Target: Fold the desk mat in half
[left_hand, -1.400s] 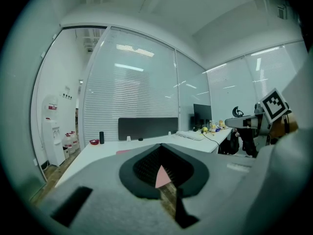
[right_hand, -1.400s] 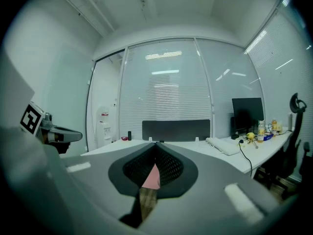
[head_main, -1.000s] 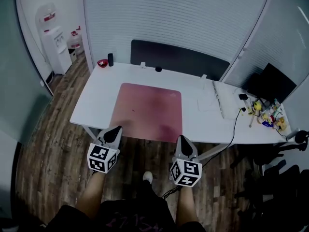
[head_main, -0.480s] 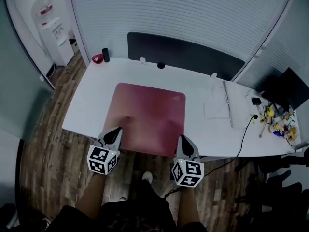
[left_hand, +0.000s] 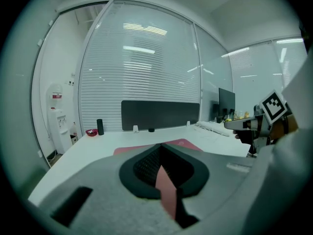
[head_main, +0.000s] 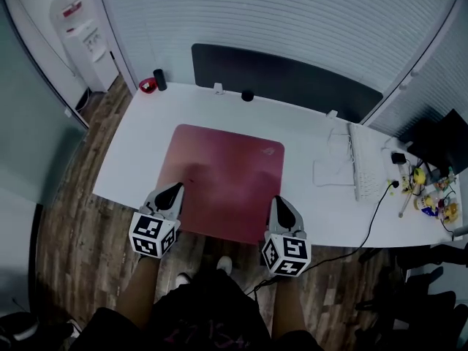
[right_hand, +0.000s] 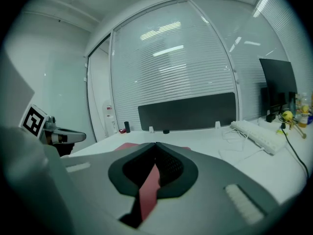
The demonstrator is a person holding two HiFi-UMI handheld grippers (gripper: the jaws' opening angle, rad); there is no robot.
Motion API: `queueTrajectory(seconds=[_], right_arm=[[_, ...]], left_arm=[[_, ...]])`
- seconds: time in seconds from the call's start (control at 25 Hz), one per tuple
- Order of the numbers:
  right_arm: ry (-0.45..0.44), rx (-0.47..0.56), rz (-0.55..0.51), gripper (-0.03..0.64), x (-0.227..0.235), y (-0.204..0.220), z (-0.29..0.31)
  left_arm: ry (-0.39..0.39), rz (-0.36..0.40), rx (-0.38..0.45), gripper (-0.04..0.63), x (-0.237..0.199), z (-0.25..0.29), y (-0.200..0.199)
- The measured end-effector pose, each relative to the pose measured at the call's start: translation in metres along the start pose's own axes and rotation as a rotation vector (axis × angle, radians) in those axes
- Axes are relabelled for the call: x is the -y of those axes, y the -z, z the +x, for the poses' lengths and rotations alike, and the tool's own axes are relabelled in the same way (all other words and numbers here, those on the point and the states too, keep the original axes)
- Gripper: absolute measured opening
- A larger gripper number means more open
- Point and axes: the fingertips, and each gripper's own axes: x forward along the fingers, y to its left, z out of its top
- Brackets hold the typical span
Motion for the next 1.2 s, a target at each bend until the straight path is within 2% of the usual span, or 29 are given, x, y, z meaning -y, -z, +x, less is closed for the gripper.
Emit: queueTrajectory(seconds=[0.32, 0.72, 0.84, 1.2], right_arm=[[-0.054, 0.021, 0.001, 0.011, -0.019, -0.018, 0.011], [-0.017, 0.066, -0.029, 0.009, -0.031, -0.04, 0.021], [-0.004, 0.063, -0.036, 0.009, -0.036, -0.04, 0.024], [0.016, 0.046, -0.035, 0.009, -0.041, -0.034, 0.032]], left_arm=[[-0.04, -0.007, 0.03, -0.002, -0.019, -0.019, -0.012], [-0.006, -0.003, 0.097, -0.002, -0.04, -0.01, -0.042], [0.019, 0.023, 0.091, -0.002, -0.044, -0.008, -0.043], [0.047, 0.029, 0.056, -0.002, -0.051, 0.002, -0.032]])
